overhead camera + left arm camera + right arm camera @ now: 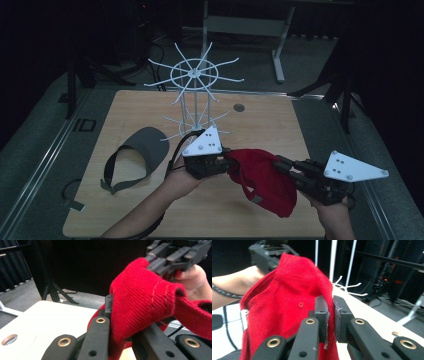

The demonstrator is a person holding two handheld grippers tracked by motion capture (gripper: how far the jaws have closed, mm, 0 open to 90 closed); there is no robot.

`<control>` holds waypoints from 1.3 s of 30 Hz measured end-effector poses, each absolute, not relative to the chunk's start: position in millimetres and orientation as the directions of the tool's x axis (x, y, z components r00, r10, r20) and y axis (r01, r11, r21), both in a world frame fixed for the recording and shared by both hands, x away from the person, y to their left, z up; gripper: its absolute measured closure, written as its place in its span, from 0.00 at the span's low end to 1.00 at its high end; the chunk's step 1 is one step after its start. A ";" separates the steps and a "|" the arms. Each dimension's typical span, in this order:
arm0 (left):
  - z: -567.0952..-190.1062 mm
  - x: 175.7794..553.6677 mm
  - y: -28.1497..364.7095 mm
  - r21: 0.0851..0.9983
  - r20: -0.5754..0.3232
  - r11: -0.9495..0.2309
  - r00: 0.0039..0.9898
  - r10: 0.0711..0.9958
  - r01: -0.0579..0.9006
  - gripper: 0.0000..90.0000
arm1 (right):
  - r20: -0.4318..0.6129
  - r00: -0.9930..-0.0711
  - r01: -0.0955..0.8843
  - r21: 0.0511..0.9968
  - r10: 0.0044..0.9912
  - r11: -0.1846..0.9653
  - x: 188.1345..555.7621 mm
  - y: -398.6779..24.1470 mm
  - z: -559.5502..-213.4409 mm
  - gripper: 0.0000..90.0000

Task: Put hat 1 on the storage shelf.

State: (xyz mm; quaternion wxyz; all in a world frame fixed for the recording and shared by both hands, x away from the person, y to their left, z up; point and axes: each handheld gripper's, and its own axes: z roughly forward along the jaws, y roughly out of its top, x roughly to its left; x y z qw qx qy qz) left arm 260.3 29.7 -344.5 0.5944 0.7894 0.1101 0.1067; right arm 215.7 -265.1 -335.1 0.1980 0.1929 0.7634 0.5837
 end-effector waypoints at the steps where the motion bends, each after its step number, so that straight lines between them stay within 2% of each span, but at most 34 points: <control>1: -344.9 260.0 29.4 0.963 0.040 -0.267 0.953 0.300 0.044 0.97 | -0.073 -0.841 0.070 0.968 0.537 0.242 216.3 -265.7 -334.2 0.93; 4: -345.2 259.2 28.7 0.962 0.041 -0.270 0.956 0.291 0.041 0.94 | -0.071 -0.827 0.079 0.968 0.558 0.240 216.5 -265.8 -332.3 0.93; 8: -345.2 256.2 30.2 0.964 0.053 -0.265 0.955 0.292 0.027 0.73 | -0.070 -0.817 0.077 0.970 0.572 0.229 216.0 -268.3 -329.6 0.93; 11: -344.4 254.0 32.3 0.965 0.064 -0.263 0.949 0.308 0.020 0.65 | -0.067 -0.803 0.080 0.973 0.592 0.218 216.5 -271.6 -327.4 0.93; 17: -346.9 250.9 40.2 0.966 0.069 -0.259 0.937 0.341 0.023 0.56 | -0.065 -0.778 0.083 0.975 0.625 0.205 216.3 -276.1 -323.9 0.93; 20: -349.0 248.9 43.1 0.964 0.076 -0.264 0.932 0.354 0.021 0.55 | -0.070 -0.775 0.082 0.974 0.628 0.209 216.0 -276.2 -323.2 0.93; 30: -351.7 240.6 73.0 0.978 0.068 -0.203 0.875 0.480 0.036 0.55 | -0.060 -0.759 0.078 0.980 0.649 0.182 215.5 -282.1 -315.5 0.93; 39: -365.3 229.9 90.4 0.979 0.061 -0.199 0.860 0.507 0.047 0.55 | -0.059 -0.711 0.070 0.986 0.701 0.153 219.0 -285.8 -298.5 0.93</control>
